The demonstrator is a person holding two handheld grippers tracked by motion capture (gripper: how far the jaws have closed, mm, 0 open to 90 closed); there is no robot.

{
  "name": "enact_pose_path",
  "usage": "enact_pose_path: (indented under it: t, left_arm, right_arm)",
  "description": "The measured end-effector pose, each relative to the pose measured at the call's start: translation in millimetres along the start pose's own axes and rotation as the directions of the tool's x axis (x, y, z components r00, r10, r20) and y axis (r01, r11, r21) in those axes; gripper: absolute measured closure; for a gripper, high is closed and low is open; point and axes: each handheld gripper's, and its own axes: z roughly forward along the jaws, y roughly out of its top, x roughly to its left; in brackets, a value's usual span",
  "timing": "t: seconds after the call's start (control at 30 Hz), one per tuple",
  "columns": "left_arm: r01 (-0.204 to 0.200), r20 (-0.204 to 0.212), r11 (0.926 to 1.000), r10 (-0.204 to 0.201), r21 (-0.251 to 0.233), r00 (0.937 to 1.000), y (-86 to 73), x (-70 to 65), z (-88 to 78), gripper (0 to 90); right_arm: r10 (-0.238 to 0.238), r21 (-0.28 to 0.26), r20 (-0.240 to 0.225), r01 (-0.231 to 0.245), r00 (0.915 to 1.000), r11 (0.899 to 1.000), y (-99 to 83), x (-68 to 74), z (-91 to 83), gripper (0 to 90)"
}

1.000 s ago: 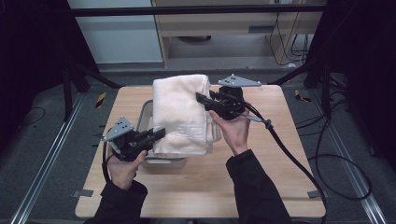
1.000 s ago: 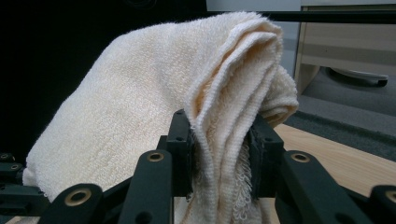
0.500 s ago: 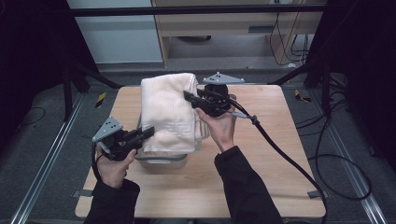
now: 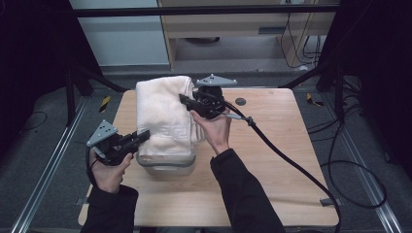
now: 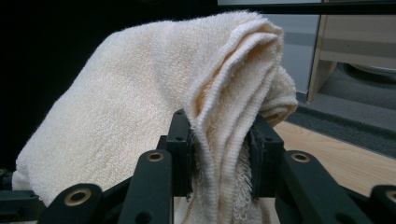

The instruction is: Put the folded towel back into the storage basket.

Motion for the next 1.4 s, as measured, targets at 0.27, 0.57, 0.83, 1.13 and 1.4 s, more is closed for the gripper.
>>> enact_pose_path:
  t: [0.27,0.57,0.83,1.13,1.4]
  left_arm:
    - [0.008,-0.021,1.0000,-0.008,0.005,0.9997,-2.8,10.1,0.7,77.7]
    - [0.014,-0.044,0.9994,-0.012,0.031,0.9989,-9.5,22.7,5.8,77.7]
    - [0.021,-0.048,0.9976,-0.018,0.066,0.9987,-18.7,32.8,16.0,77.7]
    - [0.035,-0.053,0.9937,-0.029,0.107,0.9982,-31.1,45.2,24.5,77.7]
    - [0.034,-0.062,0.9893,-0.026,0.142,0.9978,-37.8,47.4,31.2,77.8]
  right_arm:
    - [-0.006,0.011,-0.003,0.006,1.0000,1.000,0.8,2.3,13.8,67.0]
    - [-0.004,0.033,-0.004,0.004,1.0000,0.999,-4.5,2.4,33.0,67.0]
    - [0.002,0.071,0.012,-0.003,0.9999,0.997,-14.0,-2.2,48.7,66.9]
    - [-0.011,0.113,0.034,0.007,0.9994,0.994,-27.8,-3.4,64.3,66.8]
    - [-0.002,0.140,0.047,-0.005,0.9989,0.990,-40.4,-7.1,74.0,66.5]
